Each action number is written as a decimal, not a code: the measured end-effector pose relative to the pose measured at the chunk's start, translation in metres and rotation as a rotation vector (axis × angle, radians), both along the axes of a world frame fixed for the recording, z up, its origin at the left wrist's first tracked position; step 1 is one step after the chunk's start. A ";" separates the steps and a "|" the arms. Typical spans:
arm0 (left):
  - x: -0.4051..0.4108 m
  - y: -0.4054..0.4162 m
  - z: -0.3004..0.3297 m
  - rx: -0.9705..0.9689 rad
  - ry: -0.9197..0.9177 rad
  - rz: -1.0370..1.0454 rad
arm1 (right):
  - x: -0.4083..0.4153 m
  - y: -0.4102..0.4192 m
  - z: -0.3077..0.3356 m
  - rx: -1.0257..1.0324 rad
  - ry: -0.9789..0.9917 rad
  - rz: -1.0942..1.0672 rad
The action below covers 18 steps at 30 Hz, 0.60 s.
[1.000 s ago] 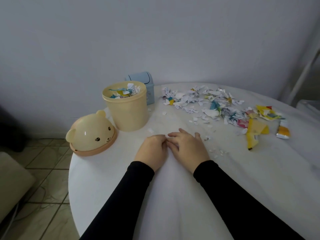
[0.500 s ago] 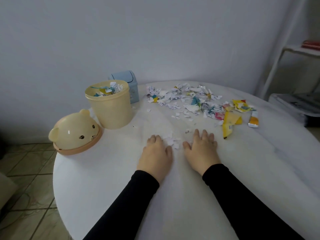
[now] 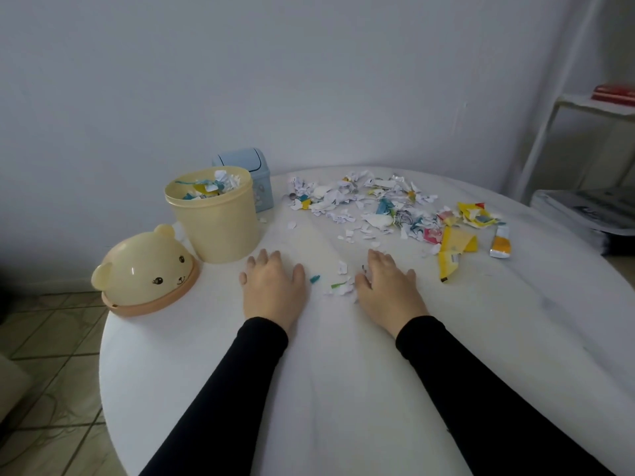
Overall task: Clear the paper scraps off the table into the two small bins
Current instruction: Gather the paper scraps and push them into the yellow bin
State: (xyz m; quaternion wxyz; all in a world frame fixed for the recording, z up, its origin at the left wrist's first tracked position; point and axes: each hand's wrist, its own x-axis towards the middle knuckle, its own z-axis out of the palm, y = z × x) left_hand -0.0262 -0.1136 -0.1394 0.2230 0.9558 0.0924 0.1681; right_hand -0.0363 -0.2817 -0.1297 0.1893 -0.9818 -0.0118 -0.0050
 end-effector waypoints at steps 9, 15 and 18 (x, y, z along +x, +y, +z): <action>0.004 -0.038 0.007 0.091 0.053 -0.285 | 0.010 0.006 -0.005 0.065 -0.090 0.157; -0.003 -0.040 0.000 0.045 0.006 -0.531 | 0.011 -0.002 -0.011 0.189 -0.233 0.157; -0.014 -0.045 -0.002 -0.036 -0.054 -0.542 | 0.009 -0.007 -0.008 0.203 -0.270 0.142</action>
